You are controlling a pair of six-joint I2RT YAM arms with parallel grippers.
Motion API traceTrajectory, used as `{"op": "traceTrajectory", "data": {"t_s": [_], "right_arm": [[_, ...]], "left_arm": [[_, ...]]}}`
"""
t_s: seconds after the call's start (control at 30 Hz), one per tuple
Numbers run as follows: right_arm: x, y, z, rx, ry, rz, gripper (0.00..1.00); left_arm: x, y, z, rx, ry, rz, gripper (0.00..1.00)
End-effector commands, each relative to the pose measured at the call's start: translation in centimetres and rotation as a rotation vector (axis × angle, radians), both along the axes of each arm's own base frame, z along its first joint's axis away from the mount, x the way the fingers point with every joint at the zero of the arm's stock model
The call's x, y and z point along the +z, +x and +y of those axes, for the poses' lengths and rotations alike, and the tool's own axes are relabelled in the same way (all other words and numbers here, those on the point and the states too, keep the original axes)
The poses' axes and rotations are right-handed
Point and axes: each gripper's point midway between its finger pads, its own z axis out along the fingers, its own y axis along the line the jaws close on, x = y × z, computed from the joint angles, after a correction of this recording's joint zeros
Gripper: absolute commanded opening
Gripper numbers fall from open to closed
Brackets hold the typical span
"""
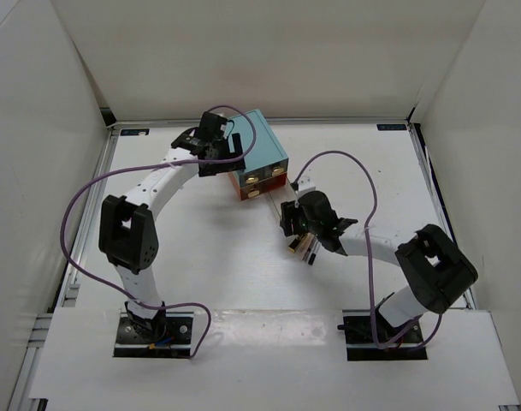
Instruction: Organize the makeup
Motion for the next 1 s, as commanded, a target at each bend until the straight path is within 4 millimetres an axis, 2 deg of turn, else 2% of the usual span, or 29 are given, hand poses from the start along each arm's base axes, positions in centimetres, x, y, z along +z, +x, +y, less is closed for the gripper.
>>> {"op": "traceTrajectory", "data": {"t_s": [0.0,0.03,0.07,0.1,0.17,0.2,0.23,0.27,0.3,0.33,0.4,0.5,0.67,0.8,0.87,0.97], "right_arm": [[4.7,1.1,1.1,0.022,0.017,-0.060,0.66],[5.6,1.3,0.7,0.014,0.013,-0.063,0.67],[6.0,1.3,0.6,0.014,0.012,-0.063,0.67],[6.4,1.6,0.2,-0.012,0.007,-0.070,0.68],[6.8,2.0,-1.9,-0.117,-0.011,-0.044,0.69],[7.0,2.7,-3.4,-0.184,-0.015,-0.035,0.67],[6.2,2.2,-5.4,-0.250,-0.058,0.020,0.64],[6.1,2.3,-6.8,-0.327,-0.051,0.052,0.63],[5.8,2.8,-8.9,-0.392,-0.069,0.067,0.63],[5.3,2.6,-10.2,-0.424,-0.091,0.087,0.63],[4.0,2.3,-13.0,-0.483,-0.131,0.135,0.63],[2.1,1.8,-15.2,-0.505,-0.169,0.214,0.59],[0.2,1.3,-14.2,-0.392,-0.194,0.269,0.58],[-1.3,1.8,-15.2,-0.429,-0.252,0.283,0.52],[-2.1,1.6,-15.3,-0.414,-0.269,0.302,0.46],[-3.5,1.3,-15.8,-0.439,-0.300,0.333,0.42]], "left_arm": [[6.5,-0.5,1.0,-0.014,0.010,-0.139,0.98],[7.3,-0.6,1.1,-0.015,0.006,-0.161,0.98],[8.9,-1.0,1.5,-0.015,0.003,-0.201,0.98],[9.0,-1.3,1.7,-0.012,0.000,-0.209,0.98],[11.0,-2.1,2.0,-0.014,-0.026,-0.264,0.98],[10.3,-2.6,2.2,-0.015,-0.022,-0.253,0.98],[11.3,-3.4,2.3,-0.024,-0.039,-0.274,0.98],[11.2,-3.9,2.3,-0.034,-0.047,-0.273,0.98],[10.2,-4.5,2.3,-0.046,-0.042,-0.254,0.98],[10.4,-5.1,2.4,-0.052,-0.056,-0.256,0.98],[9.3,-5.9,2.4,-0.067,-0.052,-0.235,0.98],[8.4,-6.8,2.8,-0.069,-0.045,-0.210,0.98],[6.6,-8.5,3.3,-0.069,-0.036,-0.169,0.98],[5.9,-9.2,3.6,-0.070,-0.032,-0.154,0.98],[5.2,-9.4,3.7,-0.067,-0.025,-0.137,0.98],[5.1,-9.4,3.7,-0.061,-0.022,-0.132,0.98]]}}
